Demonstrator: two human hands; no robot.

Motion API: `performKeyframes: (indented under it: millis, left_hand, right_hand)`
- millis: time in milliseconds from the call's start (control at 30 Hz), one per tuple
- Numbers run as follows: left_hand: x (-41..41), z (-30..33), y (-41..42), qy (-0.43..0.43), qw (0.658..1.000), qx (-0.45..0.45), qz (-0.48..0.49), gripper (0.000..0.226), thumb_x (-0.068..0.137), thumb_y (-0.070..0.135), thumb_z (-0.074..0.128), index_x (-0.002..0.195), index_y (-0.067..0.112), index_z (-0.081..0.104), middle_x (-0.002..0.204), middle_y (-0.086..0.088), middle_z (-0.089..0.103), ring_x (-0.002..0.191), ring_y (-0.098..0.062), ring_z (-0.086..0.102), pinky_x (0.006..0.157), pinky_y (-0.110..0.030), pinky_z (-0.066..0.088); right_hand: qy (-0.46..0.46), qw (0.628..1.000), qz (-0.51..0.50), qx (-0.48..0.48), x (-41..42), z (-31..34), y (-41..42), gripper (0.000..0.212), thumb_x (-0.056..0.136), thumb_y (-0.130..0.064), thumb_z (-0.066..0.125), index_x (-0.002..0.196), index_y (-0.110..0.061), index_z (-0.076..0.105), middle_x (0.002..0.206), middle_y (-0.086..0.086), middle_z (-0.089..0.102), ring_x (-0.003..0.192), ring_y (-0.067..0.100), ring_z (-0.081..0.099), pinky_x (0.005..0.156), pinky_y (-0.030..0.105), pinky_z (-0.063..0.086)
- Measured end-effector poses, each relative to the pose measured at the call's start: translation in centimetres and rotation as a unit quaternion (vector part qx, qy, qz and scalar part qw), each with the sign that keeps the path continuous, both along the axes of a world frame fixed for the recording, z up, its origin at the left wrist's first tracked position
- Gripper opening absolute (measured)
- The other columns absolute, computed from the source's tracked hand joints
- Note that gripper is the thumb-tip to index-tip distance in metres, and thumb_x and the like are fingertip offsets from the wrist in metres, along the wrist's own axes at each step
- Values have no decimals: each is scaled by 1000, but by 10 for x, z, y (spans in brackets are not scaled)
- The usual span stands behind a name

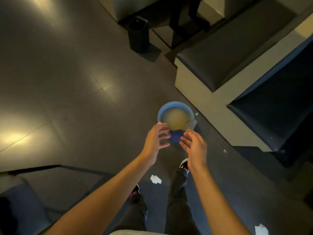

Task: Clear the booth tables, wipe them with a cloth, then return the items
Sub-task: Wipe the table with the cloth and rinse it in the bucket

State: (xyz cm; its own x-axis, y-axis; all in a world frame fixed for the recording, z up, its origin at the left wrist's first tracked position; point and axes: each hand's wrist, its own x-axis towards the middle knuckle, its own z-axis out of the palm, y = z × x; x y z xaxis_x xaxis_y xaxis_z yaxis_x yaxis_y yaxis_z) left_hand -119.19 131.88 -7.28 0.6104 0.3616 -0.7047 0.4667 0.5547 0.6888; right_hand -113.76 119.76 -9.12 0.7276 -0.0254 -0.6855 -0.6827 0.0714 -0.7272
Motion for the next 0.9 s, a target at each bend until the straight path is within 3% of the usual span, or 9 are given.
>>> performKeyframes:
  millis: [200,367,500,633,800,900]
  left_hand:
    - [111,-50,-47,20,1000,-5,2,34,108,38,36,107,22,66,119,-5,66,101,-18,65,93,-44,53]
    - [184,-99,-78,60,998,-20,5,34,108,40,35,107,22,64,114,-1,66,101,-17,63,88,-36,51]
    - [212,-149,-92,98,993,-68,24,45,106,49,32,119,19,63,117,-3,70,109,-21,66,92,-41,50]
    - [237,-214,-103,141,985,-96,36,53,106,52,28,121,16,64,118,-6,71,112,-23,66,96,-42,49]
    - [255,-289,-115,177,980,-91,-5,48,107,50,29,116,18,65,122,-7,69,116,-24,63,103,-43,46]
    - [268,-343,-122,190,977,-93,-17,52,107,49,29,125,14,63,125,-7,68,117,-22,62,102,-39,45]
  right_hand:
    - [24,1000,11,-13,104,-57,-41,16,99,-15,55,111,-11,66,101,8,69,91,22,69,74,30,54]
    - [44,998,40,-33,186,-109,-72,10,98,-15,56,96,-17,66,94,6,68,83,18,67,71,27,52]
    - [85,994,48,-43,231,-156,-90,11,99,-17,55,92,-19,63,92,7,66,79,16,65,70,26,51]
    - [138,988,54,-49,256,-219,-110,13,102,-21,50,99,-15,61,97,6,64,89,20,63,78,30,50]
    - [196,979,36,-36,266,-291,-123,36,103,-28,49,131,-7,58,114,8,64,104,22,62,76,25,49]
    - [217,975,21,-35,266,-343,-126,39,103,-28,49,135,-6,56,120,10,63,106,22,62,80,28,50]
